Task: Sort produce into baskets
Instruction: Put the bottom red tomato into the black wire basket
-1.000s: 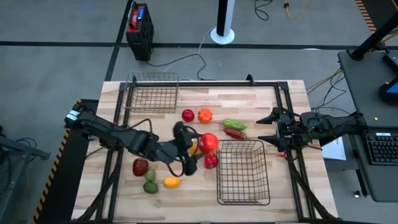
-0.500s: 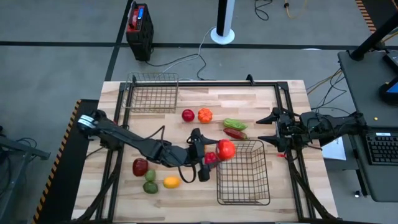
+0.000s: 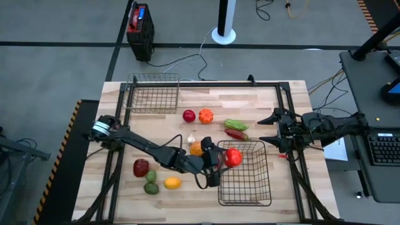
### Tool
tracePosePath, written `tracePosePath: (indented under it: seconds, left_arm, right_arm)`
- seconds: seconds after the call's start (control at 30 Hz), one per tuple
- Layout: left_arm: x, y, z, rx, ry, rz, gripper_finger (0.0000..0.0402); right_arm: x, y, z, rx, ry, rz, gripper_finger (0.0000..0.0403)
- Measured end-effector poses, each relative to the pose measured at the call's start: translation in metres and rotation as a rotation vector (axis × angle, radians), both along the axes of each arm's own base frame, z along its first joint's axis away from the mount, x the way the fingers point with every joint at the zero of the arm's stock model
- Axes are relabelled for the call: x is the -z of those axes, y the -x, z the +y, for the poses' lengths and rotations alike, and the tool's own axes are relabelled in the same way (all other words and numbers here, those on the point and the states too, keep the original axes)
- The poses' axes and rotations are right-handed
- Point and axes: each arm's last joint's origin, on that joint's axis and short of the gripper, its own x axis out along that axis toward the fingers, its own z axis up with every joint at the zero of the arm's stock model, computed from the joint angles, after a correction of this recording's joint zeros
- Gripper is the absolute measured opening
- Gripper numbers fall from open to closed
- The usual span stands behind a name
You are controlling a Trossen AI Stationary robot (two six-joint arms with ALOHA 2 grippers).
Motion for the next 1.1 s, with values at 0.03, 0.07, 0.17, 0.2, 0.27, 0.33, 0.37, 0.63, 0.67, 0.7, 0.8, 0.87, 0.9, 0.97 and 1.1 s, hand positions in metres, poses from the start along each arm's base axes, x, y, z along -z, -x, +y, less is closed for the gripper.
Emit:
tracePosePath:
  seconds: [0.03, 0.07, 0.17, 0.2, 0.27, 0.33, 0.37, 0.63, 0.67, 0.7, 0.8, 0.87, 0.9, 0.97, 1.1]
  left_arm:
    - [0.001, -0.002, 0.000, -0.001, -0.003, 0.008, 0.0309]
    - [0.002, -0.004, -0.001, -0.002, -0.005, 0.016, 0.0309]
    - [0.004, -0.011, -0.003, -0.002, -0.007, 0.023, 0.0309]
    - [0.002, -0.014, -0.004, -0.001, -0.003, 0.013, 0.0309]
    - [-0.002, -0.019, -0.005, 0.000, 0.000, -0.001, 0.0309]
    - [0.002, -0.022, -0.007, 0.001, -0.010, 0.019, 0.0309]
    - [0.006, -0.023, -0.007, 0.000, -0.019, 0.043, 0.0309]
    - [0.016, -0.026, -0.004, -0.032, 0.032, 0.067, 0.0309]
    - [0.017, -0.025, -0.004, -0.033, 0.034, 0.073, 0.0309]
    - [0.018, -0.025, -0.004, -0.033, 0.034, 0.082, 0.0309]
    - [0.020, -0.024, -0.004, -0.047, 0.059, 0.106, 0.0309]
    - [0.024, -0.022, -0.004, -0.056, 0.080, 0.121, 0.0309]
    - [0.025, -0.022, -0.003, -0.060, 0.085, 0.129, 0.0309]
    - [0.026, -0.022, -0.003, -0.063, 0.094, 0.128, 0.0309]
    - [0.027, -0.021, -0.003, -0.067, 0.095, 0.135, 0.0309]
  right_arm:
    - [0.000, 0.000, 0.000, 0.000, 0.000, 0.000, 0.0352]
    - [0.000, 0.000, 0.000, 0.000, 0.000, -0.001, 0.0352]
    - [0.000, 0.000, 0.000, 0.000, 0.000, -0.001, 0.0352]
    - [0.000, 0.000, 0.000, 0.000, 0.000, 0.000, 0.0352]
    - [0.000, 0.000, 0.000, 0.000, 0.000, 0.000, 0.0352]
    - [0.000, 0.000, 0.000, 0.000, 0.000, 0.001, 0.0352]
    - [0.000, 0.000, 0.000, 0.000, 0.000, 0.001, 0.0352]
    - [0.001, 0.000, 0.000, 0.000, 0.001, 0.009, 0.0352]
    - [0.001, 0.000, 0.000, 0.000, 0.001, 0.008, 0.0352]
    - [0.001, 0.000, 0.000, 0.000, 0.001, 0.009, 0.0352]
    - [0.001, 0.000, 0.000, 0.000, 0.001, 0.009, 0.0352]
    - [0.001, 0.000, 0.000, 0.000, 0.001, 0.010, 0.0352]
    - [0.001, 0.000, 0.000, 0.000, 0.001, 0.012, 0.0352]
    - [0.001, 0.000, 0.000, 0.000, 0.002, 0.015, 0.0352]
    - [0.001, 0.000, 0.000, 0.000, 0.002, 0.015, 0.0352]
